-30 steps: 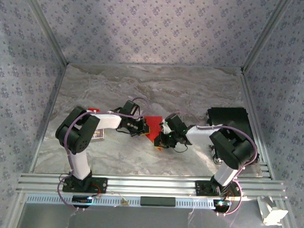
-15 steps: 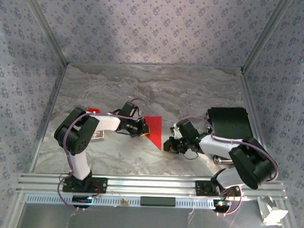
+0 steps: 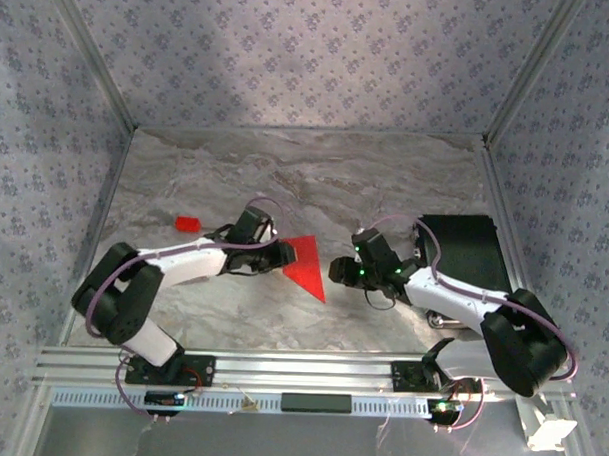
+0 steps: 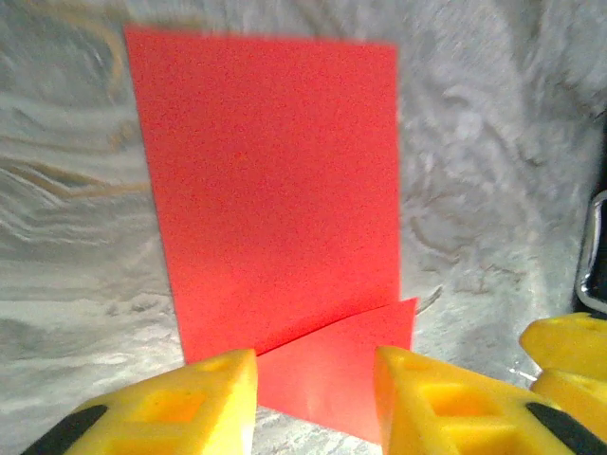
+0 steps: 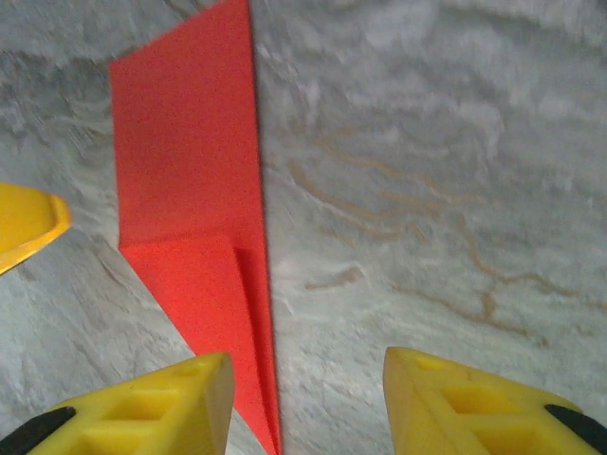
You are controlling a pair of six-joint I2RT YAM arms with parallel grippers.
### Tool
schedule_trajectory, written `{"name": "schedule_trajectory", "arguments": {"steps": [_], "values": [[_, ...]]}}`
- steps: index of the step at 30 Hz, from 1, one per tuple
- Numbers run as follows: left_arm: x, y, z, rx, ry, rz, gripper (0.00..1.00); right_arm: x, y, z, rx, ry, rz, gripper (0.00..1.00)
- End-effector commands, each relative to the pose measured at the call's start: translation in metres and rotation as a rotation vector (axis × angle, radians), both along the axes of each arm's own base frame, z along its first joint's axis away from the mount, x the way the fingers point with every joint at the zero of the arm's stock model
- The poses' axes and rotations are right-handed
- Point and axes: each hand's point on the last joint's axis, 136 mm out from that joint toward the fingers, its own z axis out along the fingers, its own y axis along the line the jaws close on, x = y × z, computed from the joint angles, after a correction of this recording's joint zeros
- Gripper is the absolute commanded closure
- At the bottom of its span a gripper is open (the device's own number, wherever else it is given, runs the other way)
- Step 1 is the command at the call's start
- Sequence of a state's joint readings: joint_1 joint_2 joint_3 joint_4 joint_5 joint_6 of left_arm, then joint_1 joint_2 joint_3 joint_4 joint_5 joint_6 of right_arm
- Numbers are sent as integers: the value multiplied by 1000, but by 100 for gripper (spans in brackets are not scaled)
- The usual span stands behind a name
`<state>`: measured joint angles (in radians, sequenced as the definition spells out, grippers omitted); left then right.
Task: Fold a paper plane with a square sheet of paper (pick it up from the middle)
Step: Third fold the triangle at the center of the table.
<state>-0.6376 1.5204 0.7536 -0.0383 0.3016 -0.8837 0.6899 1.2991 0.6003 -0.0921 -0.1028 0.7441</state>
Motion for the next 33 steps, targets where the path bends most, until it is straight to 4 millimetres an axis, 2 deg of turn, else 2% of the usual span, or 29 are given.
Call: {"name": "schedule_trajectory", "arguments": {"steps": [1, 4, 9, 13, 16, 21, 33], "values": [[5, 20, 5, 43, -37, 6, 57, 19, 5, 12, -59, -86, 8, 57], [10, 23, 8, -38, -29, 11, 54, 20, 19, 9, -37, -100, 81, 59], [20, 28, 18, -94, -75, 27, 54, 28, 19, 8, -95, -242, 59, 59], [22, 33, 14, -70, -105, 40, 57, 30, 12, 0, -76, -119, 32, 57], [26, 37, 16, -82, -152, 72, 58, 29, 14, -5, -8, -107, 31, 59], [19, 43, 9, -36, -89, 76, 59, 28, 21, -7, 37, -86, 66, 61], [16, 38, -1, -99, -25, 92, 55, 24, 44, -9, 103, -52, 156, 62]]}}
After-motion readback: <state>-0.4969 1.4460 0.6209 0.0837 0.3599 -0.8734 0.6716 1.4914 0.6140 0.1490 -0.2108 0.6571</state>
